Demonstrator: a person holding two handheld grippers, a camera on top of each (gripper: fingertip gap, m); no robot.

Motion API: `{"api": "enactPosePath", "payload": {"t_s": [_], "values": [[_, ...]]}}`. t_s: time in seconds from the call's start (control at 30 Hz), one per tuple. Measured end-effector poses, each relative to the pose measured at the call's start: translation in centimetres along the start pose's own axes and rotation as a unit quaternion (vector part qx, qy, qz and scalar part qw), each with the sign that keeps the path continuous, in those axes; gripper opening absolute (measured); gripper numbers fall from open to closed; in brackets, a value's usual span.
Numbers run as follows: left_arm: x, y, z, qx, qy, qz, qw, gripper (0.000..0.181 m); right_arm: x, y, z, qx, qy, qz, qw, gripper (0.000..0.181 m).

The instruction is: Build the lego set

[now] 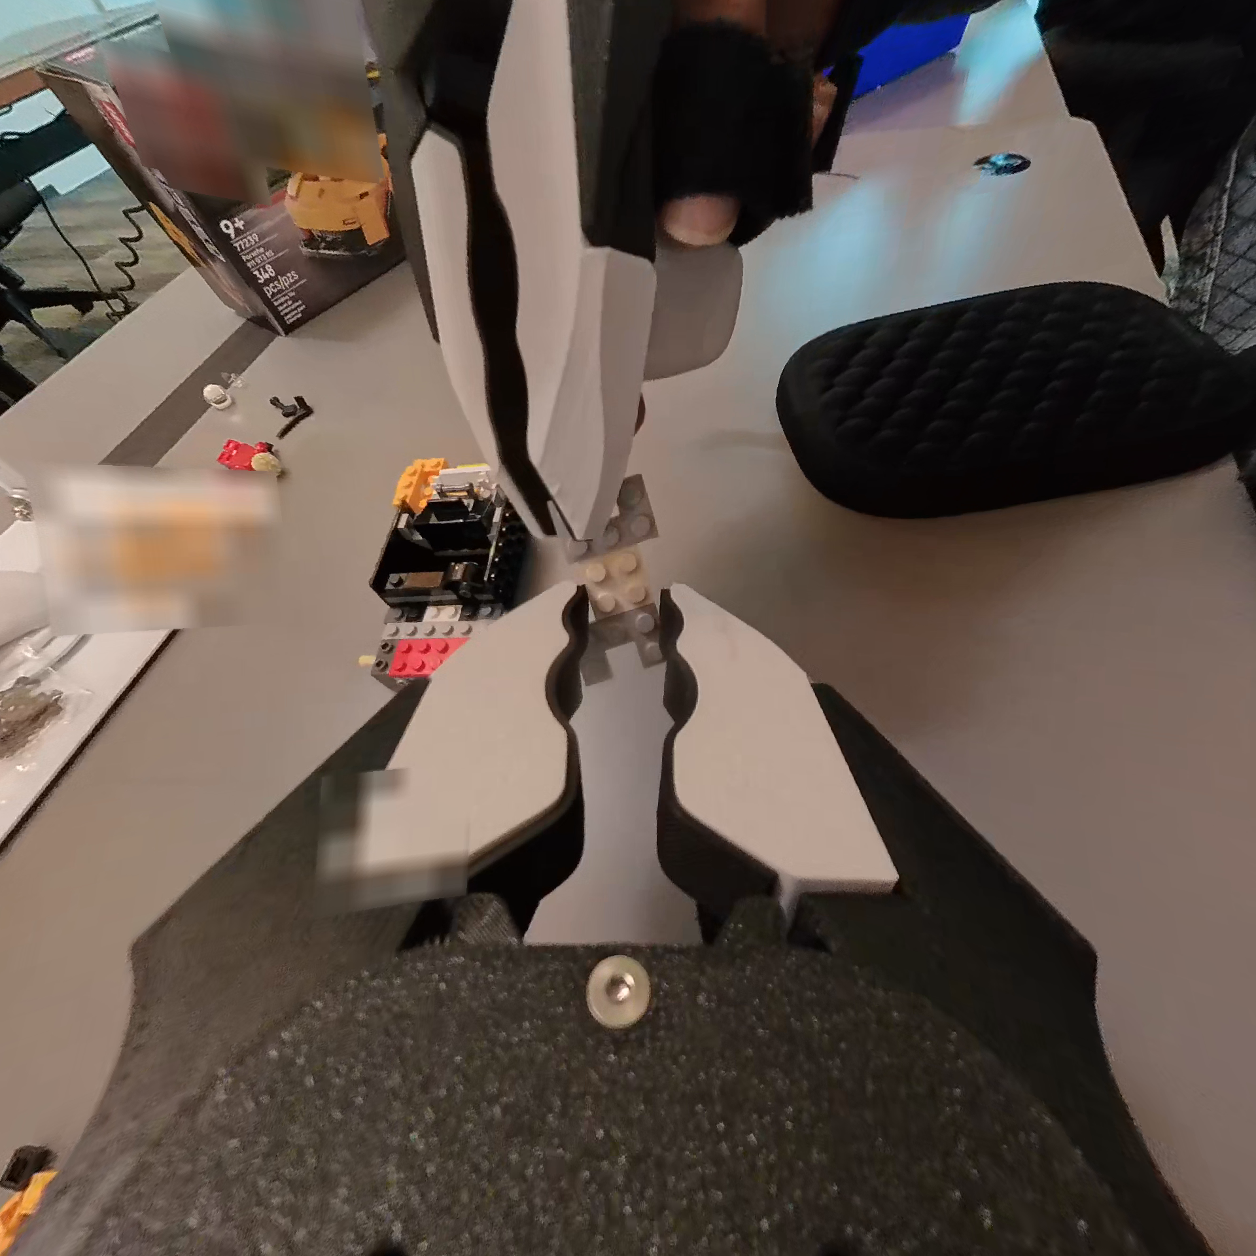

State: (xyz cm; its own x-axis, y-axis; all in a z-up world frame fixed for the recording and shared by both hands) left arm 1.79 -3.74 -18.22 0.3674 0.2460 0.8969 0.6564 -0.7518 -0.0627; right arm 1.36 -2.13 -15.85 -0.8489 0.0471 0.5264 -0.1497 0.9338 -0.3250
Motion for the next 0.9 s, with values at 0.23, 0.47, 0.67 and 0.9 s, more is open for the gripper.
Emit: {"api": "enactPosePath", "payload": {"t_s": [0.23,0.47,0.67,0.9], "values": [[0.3,0.0,-0.1,-0.005,0.013,-0.011,1.0,0.019,0.3,-0.1,-0.3,0.002,0.011,-0.002,1.0,0.012],[0.3,-0.1,-0.2,-0.006,0.017,-0.025,1.0,0.019,0.9,0.0,-1.1,0.01,0.028,0.007,1.0,0.026],[0.3,-0.6,-0.5,0.017,0.012,-0.015,1.0,0.019,-0.6,-0.1,-0.4,0.015,0.034,0.054,0.998,0.044],[0.3,-0.7,-0.4,0.035,-0.001,0.013,0.999,0.019,-0.4,0.1,0.7,0.011,0.062,0.075,0.995,0.025]]}}
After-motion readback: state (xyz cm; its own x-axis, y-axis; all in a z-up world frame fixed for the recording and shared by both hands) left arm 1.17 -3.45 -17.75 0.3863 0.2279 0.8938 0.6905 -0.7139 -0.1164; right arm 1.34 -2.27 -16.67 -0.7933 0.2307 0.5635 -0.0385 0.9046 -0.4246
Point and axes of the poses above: each gripper's, where its closed fingertips meet, z out along the fingers, x out of its top, y = z × x across the jaws, the point moved 1 cm from there along -z, back along the fingers, and after that the axes turned 11 degrees about -x, right-handed, at the moved point
